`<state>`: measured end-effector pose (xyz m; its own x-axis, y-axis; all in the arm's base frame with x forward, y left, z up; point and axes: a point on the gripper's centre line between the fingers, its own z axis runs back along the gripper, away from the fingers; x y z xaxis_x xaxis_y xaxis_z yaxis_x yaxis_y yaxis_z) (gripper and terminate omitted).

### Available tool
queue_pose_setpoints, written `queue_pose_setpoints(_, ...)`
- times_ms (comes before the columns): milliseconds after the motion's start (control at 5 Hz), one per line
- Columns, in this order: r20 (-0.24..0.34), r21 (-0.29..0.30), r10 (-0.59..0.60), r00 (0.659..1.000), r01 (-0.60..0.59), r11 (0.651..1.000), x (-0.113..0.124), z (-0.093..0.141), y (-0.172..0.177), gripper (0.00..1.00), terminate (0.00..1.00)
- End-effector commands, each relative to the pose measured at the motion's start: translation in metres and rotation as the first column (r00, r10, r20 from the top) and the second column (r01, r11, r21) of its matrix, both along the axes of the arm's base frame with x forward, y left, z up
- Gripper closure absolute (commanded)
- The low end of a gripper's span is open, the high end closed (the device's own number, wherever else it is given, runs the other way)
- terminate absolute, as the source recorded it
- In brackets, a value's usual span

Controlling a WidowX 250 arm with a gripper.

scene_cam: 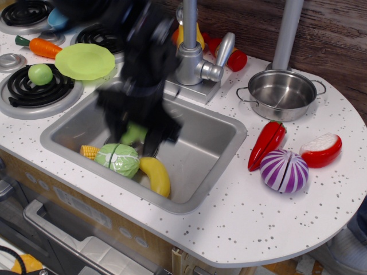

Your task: Put broccoli in pot or pan

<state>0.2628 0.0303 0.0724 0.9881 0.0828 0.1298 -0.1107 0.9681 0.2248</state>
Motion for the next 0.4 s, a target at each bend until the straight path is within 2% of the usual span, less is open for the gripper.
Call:
queue_pose_setpoints(0,0.056,0.009,-0.085,0.995,0.084,0.996,0.072,0.055,-0.030,1.00,0.00)
queue_pose_setpoints(200,0.073,0.018,-0.154,0.985,0.153,0.988,0.113,0.049,-0.044,1.00,0.00)
